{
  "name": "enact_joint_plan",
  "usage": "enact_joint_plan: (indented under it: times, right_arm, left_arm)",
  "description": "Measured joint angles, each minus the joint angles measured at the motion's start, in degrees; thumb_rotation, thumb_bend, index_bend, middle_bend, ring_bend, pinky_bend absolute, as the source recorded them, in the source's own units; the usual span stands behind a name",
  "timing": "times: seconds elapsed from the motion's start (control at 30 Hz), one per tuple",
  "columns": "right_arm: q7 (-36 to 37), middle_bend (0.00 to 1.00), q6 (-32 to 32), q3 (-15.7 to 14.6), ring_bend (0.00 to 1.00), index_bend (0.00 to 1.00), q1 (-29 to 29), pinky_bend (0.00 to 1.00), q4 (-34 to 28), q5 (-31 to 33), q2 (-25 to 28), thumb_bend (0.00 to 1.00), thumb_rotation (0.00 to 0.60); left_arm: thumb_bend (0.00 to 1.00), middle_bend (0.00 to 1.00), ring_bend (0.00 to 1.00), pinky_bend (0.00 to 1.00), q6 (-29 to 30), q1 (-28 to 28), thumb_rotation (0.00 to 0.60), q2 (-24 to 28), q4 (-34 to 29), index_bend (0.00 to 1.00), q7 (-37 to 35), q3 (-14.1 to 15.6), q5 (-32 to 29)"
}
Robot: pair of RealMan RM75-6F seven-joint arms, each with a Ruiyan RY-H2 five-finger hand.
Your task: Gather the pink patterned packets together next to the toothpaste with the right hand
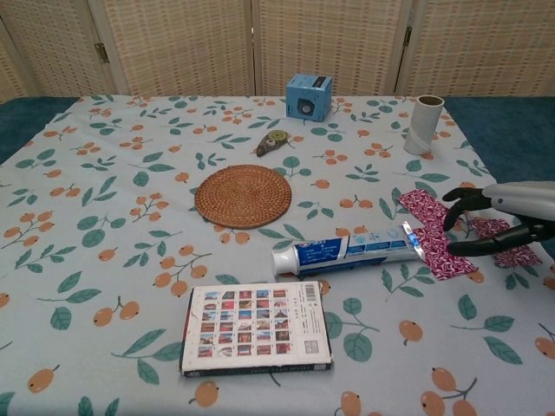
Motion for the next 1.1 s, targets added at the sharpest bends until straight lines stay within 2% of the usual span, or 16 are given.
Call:
enact_joint_plan:
  times: [0.27, 0.57, 1.1]
  right_arm:
    - [-0.4, 0.05, -0.6, 0.5, 0.0, 0.24, 1.0, 0.0, 0.6, 1.2, -0.1, 0.22, 0.149]
    - [-0.7, 0.06, -0.2, -0.8, 0.0, 0.24, 0.4, 0.0, -1.6, 1.2, 1.4, 0.22, 0.15]
    - [-1.8, 0.06, -2.5, 0.7, 0.0, 0.24, 3.4, 0.0, 3.0, 4.8, -1.4, 0.22, 0.152]
  left_arm:
    - [0.43, 0.2, 0.2, 0.0, 0.0, 0.1, 0.6, 0.0, 0.1, 0.24, -0.1, 0.0, -0.1]
    - [0.43, 0.2, 0.2, 0.0, 0.0, 0.2, 0.6, -0.1, 0.1, 0.25, -0.2, 0.0, -0.2]
    - [0.43, 0.2, 0.2, 0.0, -0.3, 0.2, 0.6, -0.2, 0.4, 0.24, -0.2, 0.0, -0.4]
